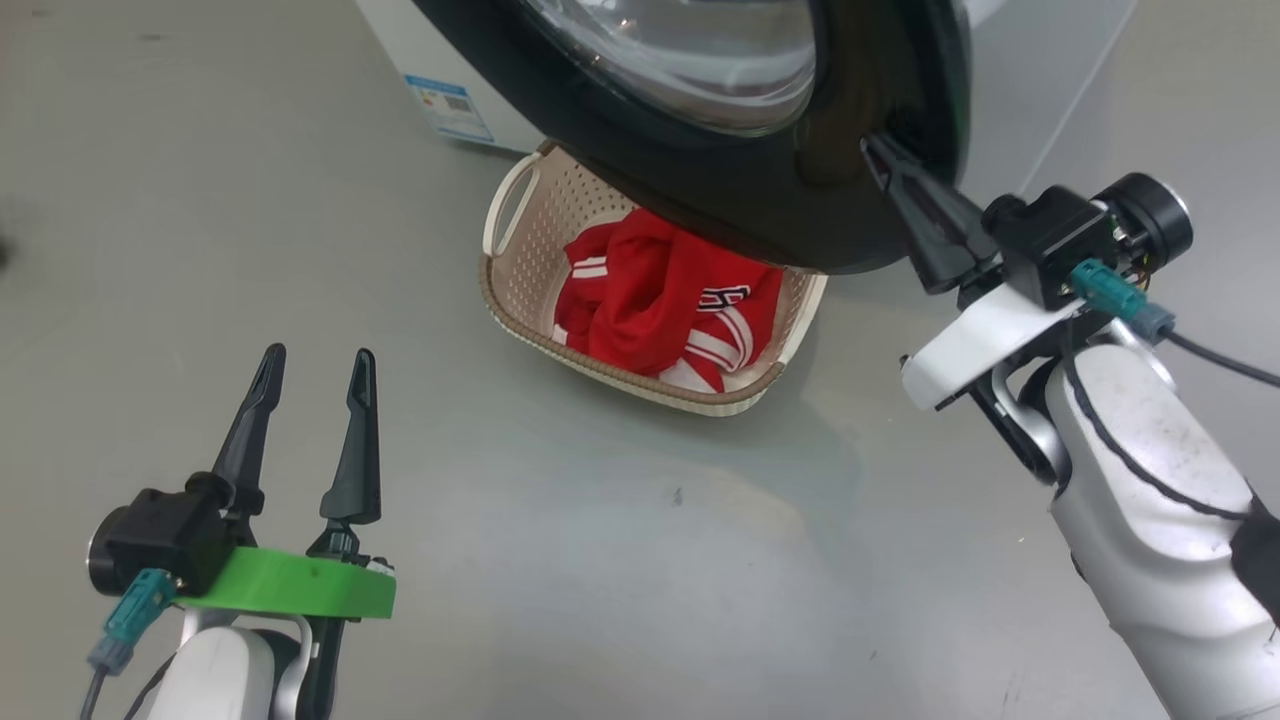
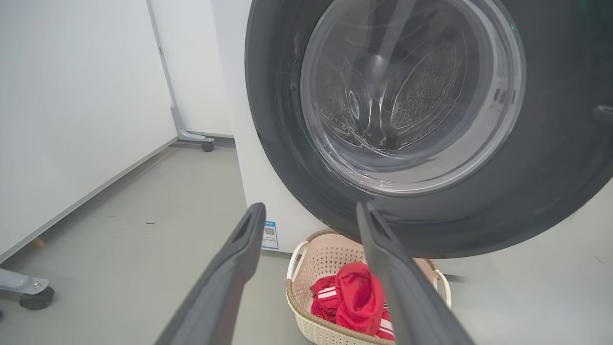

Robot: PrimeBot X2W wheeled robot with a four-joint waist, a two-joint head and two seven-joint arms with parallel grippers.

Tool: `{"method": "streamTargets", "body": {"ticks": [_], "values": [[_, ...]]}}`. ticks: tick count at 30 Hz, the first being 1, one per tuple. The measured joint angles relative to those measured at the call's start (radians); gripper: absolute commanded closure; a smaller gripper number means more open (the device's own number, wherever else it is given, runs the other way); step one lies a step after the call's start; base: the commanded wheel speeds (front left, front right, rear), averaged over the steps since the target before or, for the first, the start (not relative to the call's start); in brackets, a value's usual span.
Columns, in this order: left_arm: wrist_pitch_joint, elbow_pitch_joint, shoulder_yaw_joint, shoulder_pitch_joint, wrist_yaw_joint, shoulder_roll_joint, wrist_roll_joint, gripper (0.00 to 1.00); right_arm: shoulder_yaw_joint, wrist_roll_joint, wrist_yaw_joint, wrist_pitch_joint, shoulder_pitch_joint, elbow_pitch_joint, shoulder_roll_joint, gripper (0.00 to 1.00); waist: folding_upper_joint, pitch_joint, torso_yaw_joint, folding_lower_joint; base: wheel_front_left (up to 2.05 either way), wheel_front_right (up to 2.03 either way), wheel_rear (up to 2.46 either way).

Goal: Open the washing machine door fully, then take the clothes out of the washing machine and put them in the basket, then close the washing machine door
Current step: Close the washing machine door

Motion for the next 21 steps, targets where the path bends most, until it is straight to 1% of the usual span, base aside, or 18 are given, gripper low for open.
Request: {"method": "streamTargets", "body": {"ticks": [5, 9, 21], "values": [[0.000, 0.004, 0.002, -0.013, -0.007, -0.011, 0.000, 0.00, -0.008, 0.012, 0.001, 0.009, -0.047, 0.033, -0.009, 1.00, 0.0000, 0.035, 0.024, 0.0000, 0.00, 0.00, 0.00], [0.000, 0.005, 0.005, -0.027, -0.009, -0.014, 0.000, 0.00, -0.039, 0.015, 0.001, 0.017, -0.089, 0.051, -0.013, 1.00, 0.0000, 0.061, 0.036, 0.0000, 0.00, 0.00, 0.00], [0.000, 0.004, 0.011, -0.068, -0.018, -0.025, -0.003, 0.00, -0.107, 0.021, 0.000, 0.045, -0.237, 0.090, -0.056, 1.00, 0.0000, 0.145, 0.059, 0.0000, 0.00, 0.00, 0.00]]}}
